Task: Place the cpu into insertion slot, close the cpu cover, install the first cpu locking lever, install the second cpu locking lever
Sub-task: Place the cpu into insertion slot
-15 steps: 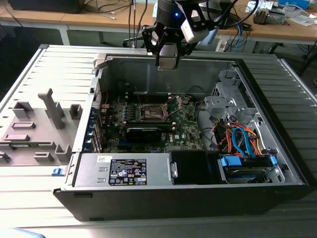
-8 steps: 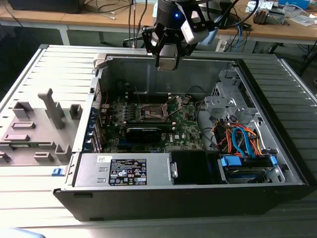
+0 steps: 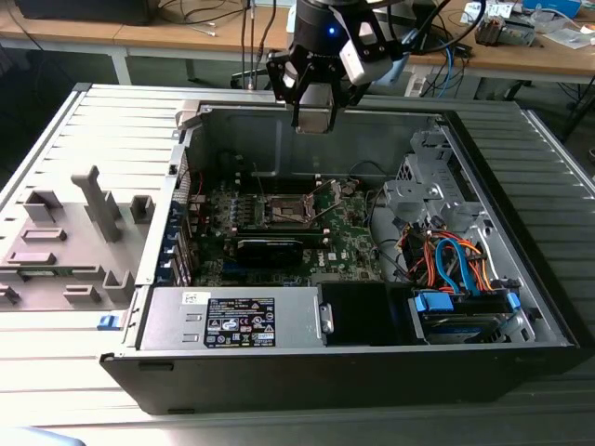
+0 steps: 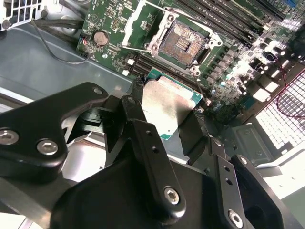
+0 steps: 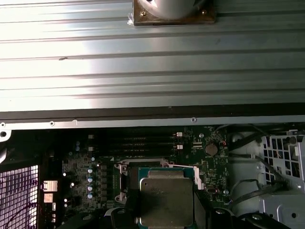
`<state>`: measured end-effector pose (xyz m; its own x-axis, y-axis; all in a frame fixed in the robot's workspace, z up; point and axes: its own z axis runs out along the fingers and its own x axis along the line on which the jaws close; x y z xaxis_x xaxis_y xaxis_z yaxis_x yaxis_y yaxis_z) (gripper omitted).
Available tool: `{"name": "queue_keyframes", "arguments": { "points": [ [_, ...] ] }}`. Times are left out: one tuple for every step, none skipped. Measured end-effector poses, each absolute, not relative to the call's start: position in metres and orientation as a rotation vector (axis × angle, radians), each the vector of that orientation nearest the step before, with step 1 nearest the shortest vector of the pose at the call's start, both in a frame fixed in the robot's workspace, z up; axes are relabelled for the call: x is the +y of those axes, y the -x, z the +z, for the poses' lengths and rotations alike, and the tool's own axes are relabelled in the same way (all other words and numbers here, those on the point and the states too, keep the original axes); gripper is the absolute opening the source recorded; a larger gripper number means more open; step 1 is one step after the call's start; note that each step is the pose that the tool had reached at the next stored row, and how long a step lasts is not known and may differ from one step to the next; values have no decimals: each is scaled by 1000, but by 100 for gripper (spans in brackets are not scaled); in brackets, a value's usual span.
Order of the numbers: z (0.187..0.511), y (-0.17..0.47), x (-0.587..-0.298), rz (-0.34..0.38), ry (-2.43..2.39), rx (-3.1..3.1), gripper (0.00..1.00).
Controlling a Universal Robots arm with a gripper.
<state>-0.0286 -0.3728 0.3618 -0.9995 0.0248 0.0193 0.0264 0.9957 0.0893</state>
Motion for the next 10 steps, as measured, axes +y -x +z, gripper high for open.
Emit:
{"name": "queue_keyframes", "arguments": {
  "points": [
    [362, 29, -373, -140, 40, -3120, 55],
    [362, 29, -373, -140, 40, -3120, 55],
    [362, 29, -373, -140, 40, -3120, 55],
    [361, 29, -374, -140, 40, -3120, 55],
    [361, 29, -374, -140, 40, -3120, 55],
    [361, 29, -374, -140, 40, -3120, 55],
    [361, 29, -375, -140, 40, -3120, 55],
    [361, 29, -375, -140, 40, -3120, 55],
    [361, 29, -375, -140, 40, -3120, 55],
    [361, 29, -376, -140, 40, -3120, 55]
  ]
}}
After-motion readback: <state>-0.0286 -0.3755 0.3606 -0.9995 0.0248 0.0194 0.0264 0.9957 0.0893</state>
